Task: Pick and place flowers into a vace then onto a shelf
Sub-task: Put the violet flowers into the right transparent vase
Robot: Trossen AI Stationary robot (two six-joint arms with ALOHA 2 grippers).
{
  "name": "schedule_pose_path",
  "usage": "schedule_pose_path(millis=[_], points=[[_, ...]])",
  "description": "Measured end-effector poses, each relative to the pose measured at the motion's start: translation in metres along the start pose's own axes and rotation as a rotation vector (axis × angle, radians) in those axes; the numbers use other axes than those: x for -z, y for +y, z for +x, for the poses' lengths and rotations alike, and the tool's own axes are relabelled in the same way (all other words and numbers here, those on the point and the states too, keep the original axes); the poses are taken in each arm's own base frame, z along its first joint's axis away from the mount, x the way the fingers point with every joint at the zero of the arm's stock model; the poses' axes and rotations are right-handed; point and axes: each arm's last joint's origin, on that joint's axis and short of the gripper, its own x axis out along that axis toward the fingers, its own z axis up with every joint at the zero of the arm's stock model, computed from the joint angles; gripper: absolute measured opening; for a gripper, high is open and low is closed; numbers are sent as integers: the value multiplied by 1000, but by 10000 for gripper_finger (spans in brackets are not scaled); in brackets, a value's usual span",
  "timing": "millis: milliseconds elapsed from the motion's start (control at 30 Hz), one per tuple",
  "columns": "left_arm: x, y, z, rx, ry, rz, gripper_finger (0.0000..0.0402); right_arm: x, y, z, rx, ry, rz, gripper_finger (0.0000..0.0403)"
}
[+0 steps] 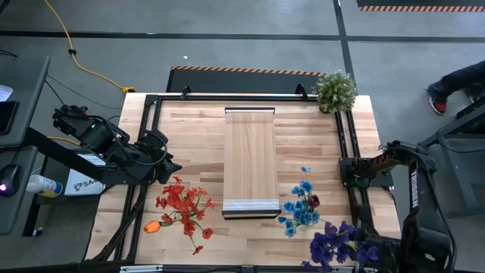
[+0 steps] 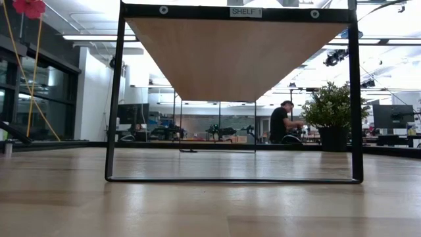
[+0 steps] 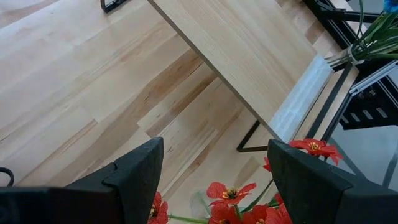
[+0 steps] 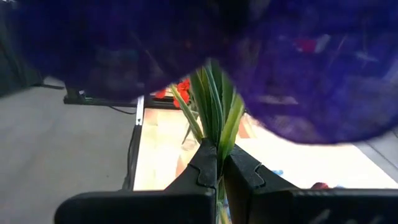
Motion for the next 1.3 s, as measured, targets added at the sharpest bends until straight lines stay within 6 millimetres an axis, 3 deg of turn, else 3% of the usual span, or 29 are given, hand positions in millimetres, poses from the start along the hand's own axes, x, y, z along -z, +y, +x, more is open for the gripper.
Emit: schedule_pose_path(millis=[333, 567, 1033, 1300], points=[[1, -1, 0, 16, 43, -1, 319, 29, 13, 8, 4, -1, -11, 0], [1, -1, 0, 22, 49, -3, 320, 34, 8, 9, 5, 44, -71, 0], [2, -1, 0, 27, 60, -4, 320, 39, -7, 31, 70, 158, -109, 0], [2, -1, 0, 26, 61, -3, 319, 69, 6, 41, 77, 87, -77, 0]])
